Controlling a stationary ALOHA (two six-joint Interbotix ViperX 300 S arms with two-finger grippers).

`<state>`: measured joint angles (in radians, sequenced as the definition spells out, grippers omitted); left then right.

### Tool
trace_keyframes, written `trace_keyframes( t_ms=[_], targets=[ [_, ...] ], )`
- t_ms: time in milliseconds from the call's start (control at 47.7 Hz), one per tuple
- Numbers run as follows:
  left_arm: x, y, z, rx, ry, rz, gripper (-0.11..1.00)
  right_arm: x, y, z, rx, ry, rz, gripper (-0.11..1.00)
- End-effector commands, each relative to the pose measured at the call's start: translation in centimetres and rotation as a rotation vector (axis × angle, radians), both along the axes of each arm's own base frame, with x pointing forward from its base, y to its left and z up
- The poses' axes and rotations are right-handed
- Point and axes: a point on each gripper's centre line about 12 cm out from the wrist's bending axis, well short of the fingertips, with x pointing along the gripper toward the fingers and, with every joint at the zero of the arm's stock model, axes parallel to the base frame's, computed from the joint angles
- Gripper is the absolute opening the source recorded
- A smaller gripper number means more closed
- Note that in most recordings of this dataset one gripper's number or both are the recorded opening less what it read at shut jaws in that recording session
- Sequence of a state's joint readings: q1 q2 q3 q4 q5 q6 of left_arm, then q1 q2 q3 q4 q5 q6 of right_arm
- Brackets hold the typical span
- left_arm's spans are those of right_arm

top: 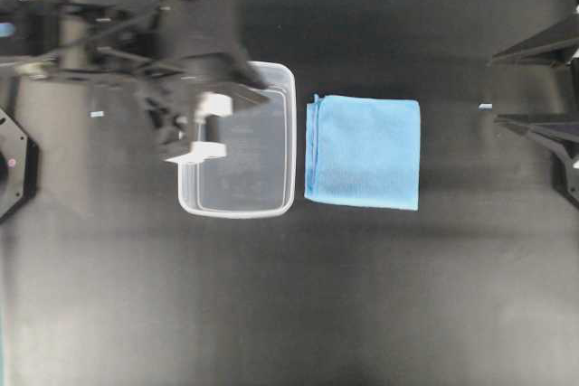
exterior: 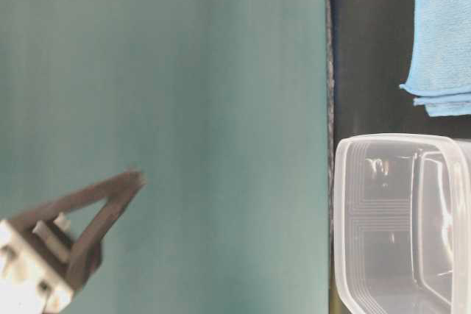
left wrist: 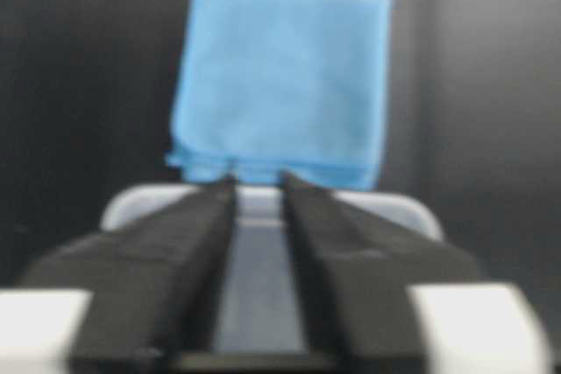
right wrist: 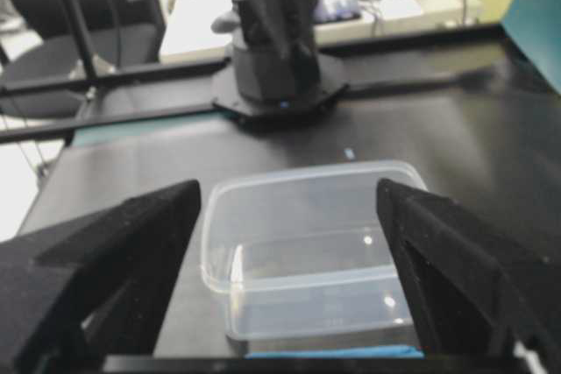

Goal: Place the blue towel into the container with the left arm.
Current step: 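Move the left gripper over the blue towel and lower it open, then close the left gripper on the blue towel's near edge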

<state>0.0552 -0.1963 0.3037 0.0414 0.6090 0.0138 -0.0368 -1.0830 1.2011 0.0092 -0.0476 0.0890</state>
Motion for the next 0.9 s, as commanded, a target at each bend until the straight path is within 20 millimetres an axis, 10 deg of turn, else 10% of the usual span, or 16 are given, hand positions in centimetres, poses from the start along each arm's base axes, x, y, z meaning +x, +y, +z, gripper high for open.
trace_keyframes(
  t_ms=[0, 231, 566, 881],
  targets=[
    [2.2, 0.5, 0.8, 0.005, 0.008, 0.008, 0.33, -0.5, 0.0, 0.5, 0.004, -0.026, -0.003, 0.78],
    [8.4, 0.8, -2.7, 0.039, 0.117, -0.029, 0.89, -1.5, 0.0, 0.9, 0.005, -0.025, -0.003, 0.78],
    [14.6, 0.8, -11.5, 0.065, 0.310, -0.085, 0.89, -1.9, 0.0, 1.0, 0.008, -0.020, -0.002, 0.78],
    [16.0, 0.6, -17.5, 0.058, 0.387, -0.093, 0.89, -2.0, 0.0, 1.1, 0.011, -0.023, -0.003, 0.78]
  ],
)
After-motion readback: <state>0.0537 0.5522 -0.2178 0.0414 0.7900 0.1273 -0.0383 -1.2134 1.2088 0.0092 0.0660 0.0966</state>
